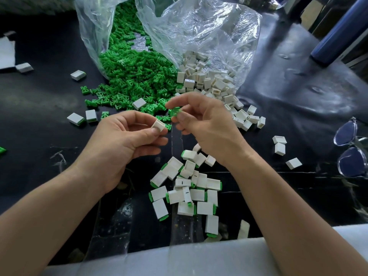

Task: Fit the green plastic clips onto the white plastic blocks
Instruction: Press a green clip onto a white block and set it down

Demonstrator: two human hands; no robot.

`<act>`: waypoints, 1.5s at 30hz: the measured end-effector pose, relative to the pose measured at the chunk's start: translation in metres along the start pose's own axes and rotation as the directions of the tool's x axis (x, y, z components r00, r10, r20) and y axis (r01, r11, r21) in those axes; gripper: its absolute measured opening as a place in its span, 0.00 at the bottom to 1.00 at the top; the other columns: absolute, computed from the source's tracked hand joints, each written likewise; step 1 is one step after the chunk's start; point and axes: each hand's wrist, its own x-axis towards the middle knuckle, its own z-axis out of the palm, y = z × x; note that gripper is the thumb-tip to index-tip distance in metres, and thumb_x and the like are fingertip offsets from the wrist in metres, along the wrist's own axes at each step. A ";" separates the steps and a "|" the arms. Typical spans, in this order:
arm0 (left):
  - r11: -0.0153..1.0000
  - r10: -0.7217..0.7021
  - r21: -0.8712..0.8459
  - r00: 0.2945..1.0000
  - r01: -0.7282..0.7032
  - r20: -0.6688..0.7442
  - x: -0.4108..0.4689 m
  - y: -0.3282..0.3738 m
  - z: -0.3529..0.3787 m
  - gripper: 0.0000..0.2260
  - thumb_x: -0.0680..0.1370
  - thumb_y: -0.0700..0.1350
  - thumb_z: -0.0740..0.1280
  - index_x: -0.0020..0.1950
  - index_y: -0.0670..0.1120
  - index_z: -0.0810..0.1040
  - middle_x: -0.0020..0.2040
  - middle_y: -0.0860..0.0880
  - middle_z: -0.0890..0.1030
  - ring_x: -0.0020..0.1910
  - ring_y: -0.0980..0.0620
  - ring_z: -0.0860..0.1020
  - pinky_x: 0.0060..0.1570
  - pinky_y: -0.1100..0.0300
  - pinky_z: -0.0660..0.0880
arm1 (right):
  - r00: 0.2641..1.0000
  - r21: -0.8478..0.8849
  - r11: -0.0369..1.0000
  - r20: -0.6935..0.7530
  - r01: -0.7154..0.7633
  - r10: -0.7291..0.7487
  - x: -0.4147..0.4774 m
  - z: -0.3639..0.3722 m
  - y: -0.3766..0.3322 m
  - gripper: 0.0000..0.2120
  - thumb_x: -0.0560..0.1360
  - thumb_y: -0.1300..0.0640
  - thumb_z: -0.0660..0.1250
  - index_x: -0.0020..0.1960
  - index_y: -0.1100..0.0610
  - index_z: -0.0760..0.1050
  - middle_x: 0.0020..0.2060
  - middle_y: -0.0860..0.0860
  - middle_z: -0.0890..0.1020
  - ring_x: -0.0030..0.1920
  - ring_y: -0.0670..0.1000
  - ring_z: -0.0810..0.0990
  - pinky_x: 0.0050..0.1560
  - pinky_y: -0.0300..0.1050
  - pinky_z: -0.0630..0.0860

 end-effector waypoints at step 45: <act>0.990 0.099 0.102 0.995 -0.098 0.000 -0.003 -0.001 0.001 0.09 0.62 0.42 0.70 0.40 0.42 0.78 0.33 0.47 0.83 0.32 0.53 0.82 0.30 0.65 0.77 | 0.998 -0.148 0.989 0.058 0.007 0.002 -0.002 0.001 -0.004 0.14 0.73 0.66 0.66 0.36 0.49 0.70 0.35 0.55 0.79 0.37 0.55 0.79 0.43 0.53 0.78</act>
